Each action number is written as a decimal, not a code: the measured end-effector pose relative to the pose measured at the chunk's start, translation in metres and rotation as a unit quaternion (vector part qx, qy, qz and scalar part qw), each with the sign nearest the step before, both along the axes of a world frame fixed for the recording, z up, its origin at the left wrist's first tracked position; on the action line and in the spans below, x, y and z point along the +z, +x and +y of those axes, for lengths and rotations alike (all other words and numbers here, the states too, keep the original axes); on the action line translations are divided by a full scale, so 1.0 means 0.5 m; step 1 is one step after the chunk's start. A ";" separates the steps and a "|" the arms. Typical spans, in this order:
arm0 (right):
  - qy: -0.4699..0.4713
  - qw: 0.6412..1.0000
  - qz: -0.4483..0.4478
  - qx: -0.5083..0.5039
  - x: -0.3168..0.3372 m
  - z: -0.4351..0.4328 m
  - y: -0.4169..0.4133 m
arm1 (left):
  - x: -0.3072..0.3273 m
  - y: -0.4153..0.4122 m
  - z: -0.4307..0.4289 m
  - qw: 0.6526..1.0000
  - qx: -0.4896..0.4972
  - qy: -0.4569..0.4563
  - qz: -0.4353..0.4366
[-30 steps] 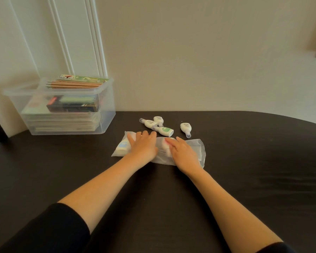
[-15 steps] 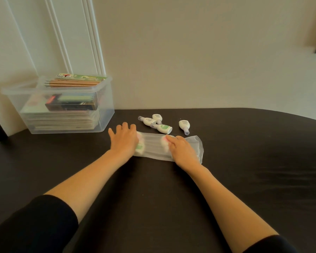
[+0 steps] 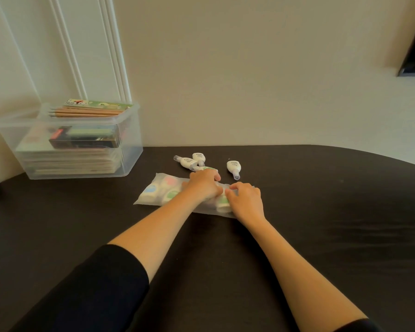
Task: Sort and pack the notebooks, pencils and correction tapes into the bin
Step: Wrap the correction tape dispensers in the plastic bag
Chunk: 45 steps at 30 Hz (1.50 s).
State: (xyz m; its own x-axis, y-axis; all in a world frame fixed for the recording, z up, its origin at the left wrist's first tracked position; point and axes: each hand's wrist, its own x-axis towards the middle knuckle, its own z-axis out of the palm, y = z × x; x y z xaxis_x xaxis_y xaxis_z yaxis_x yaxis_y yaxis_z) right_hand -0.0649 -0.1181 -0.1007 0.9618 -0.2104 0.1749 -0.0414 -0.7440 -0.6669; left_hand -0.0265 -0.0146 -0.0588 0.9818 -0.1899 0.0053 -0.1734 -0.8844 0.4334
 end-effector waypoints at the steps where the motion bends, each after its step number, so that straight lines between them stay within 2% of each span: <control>1: -0.033 0.999 0.001 0.001 -0.001 0.002 0.000 | 0.006 0.004 0.000 1.000 0.000 0.020 0.013; 5: -0.134 0.991 0.005 0.015 -0.005 0.007 -0.005 | 0.008 0.010 -0.008 0.991 0.008 0.133 -0.012; 8: -0.159 0.987 0.011 0.019 -0.006 0.008 -0.008 | -0.016 0.008 -0.002 0.978 0.009 0.199 -0.060; 11: -0.161 0.987 0.020 0.008 -0.008 0.007 -0.008 | -0.040 0.010 0.027 0.970 0.042 0.221 -0.092; 19: -0.158 0.987 0.021 0.018 -0.006 0.007 -0.012 | -0.050 0.022 0.028 0.965 0.102 0.204 -0.129; 23: -0.194 0.979 0.036 0.041 -0.011 0.006 -0.009 | -0.055 0.040 0.082 0.956 0.120 0.227 -0.143; 28: -0.221 0.973 0.042 0.051 -0.012 0.010 -0.007 | -0.058 0.037 0.125 0.972 0.104 0.153 -0.145; 31: -0.204 0.977 0.051 0.035 -0.007 0.007 -0.011 | -0.050 0.025 0.087 0.981 0.081 0.096 -0.147; 33: -0.199 0.978 0.057 0.019 -0.004 0.004 -0.014 | -0.038 0.016 0.050 0.990 0.046 0.062 -0.119; 36: -0.215 0.973 0.077 0.017 -0.004 0.003 -0.018 | -0.024 0.001 0.013 0.996 0.005 0.085 -0.015; 38: -0.221 0.971 0.091 0.019 -0.005 0.004 -0.019 | -0.024 -0.004 0.007 0.995 0.013 0.099 0.008; 43: -0.221 0.971 0.093 0.014 -0.006 0.008 -0.017 | -0.025 -0.014 0.030 0.981 0.054 0.170 -0.081; 45: -0.218 0.971 0.098 0.016 -0.005 0.007 -0.018 | -0.033 -0.017 0.053 0.980 0.072 0.158 -0.096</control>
